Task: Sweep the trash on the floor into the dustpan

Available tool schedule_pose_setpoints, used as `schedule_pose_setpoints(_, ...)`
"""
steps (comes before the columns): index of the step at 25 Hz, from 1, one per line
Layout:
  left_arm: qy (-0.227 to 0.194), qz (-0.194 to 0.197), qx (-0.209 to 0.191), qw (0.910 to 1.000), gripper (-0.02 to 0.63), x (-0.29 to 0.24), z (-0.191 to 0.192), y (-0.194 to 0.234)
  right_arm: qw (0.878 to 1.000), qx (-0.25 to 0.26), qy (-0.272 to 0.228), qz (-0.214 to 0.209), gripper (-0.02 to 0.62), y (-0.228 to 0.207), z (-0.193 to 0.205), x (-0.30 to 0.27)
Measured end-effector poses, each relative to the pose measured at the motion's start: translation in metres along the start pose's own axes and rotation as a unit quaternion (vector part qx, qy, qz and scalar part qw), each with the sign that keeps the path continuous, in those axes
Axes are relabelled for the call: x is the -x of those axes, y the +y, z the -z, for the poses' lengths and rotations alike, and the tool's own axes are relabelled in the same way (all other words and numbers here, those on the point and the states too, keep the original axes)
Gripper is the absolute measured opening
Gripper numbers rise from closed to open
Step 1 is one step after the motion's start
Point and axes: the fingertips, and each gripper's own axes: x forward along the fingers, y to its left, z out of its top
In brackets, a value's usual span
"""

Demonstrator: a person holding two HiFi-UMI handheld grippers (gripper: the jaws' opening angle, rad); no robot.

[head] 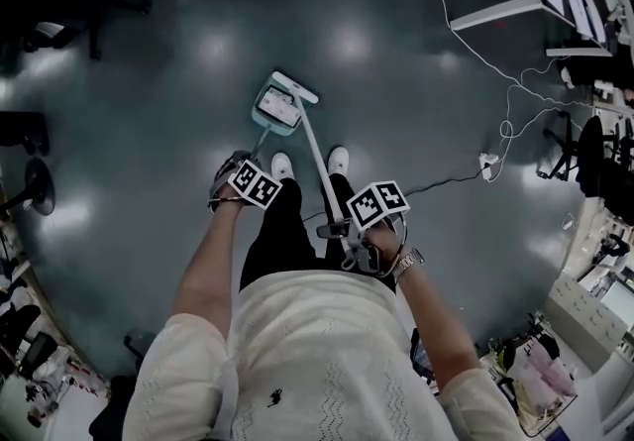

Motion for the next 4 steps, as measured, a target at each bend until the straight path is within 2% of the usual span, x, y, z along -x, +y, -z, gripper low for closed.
schedule_pose_setpoints(4, -0.012, -0.004, 0.013, 0.9998, 0.092, -0.0016, -0.0023, 0.0045, 1.0, -0.001, -0.005, 0.001, 0.121, -0.0012, -0.0036, -0.0033)
